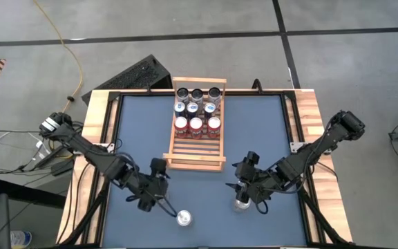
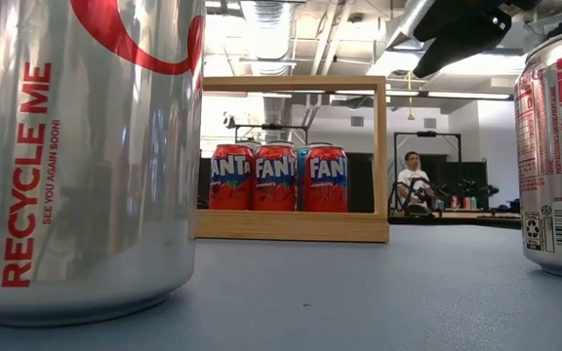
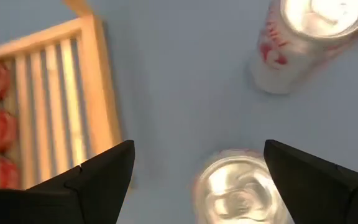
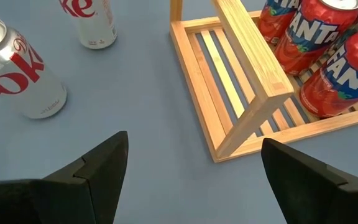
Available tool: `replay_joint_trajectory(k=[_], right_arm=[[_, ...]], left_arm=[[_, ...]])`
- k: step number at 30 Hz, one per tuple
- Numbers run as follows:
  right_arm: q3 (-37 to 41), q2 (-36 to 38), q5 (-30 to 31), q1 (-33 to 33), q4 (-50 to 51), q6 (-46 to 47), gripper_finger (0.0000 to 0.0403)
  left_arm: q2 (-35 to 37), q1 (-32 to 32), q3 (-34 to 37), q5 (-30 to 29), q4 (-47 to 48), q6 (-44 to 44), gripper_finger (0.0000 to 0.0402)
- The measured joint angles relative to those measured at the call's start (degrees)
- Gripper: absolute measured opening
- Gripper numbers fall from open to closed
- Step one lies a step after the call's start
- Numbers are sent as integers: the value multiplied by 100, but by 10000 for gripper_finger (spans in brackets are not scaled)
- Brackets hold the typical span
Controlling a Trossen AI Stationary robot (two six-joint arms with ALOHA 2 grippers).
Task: Place canned beverage on shelf
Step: Put the top silver can on the shelf
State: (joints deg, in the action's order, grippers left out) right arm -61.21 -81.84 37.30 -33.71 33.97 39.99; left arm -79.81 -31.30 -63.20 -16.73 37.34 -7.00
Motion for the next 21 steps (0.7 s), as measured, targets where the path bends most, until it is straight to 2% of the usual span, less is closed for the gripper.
replay_joint_trajectory(k=[3,6,13,21], right_arm=[[0,0,-2,0,51,0,337],[0,0,-4,0,75,0,337],[0,0,-4,0,173,-12,337],[0,0,-4,-84,180,-1,337]], left_arm=[[0,1,-37,-129,-186,-831,345],[9,6,-340,-261,39,-1499,345],[24,-342,-1088,-437,671,-2029,345],[-70,-577,-1008,-779,1125,-3054,345]])
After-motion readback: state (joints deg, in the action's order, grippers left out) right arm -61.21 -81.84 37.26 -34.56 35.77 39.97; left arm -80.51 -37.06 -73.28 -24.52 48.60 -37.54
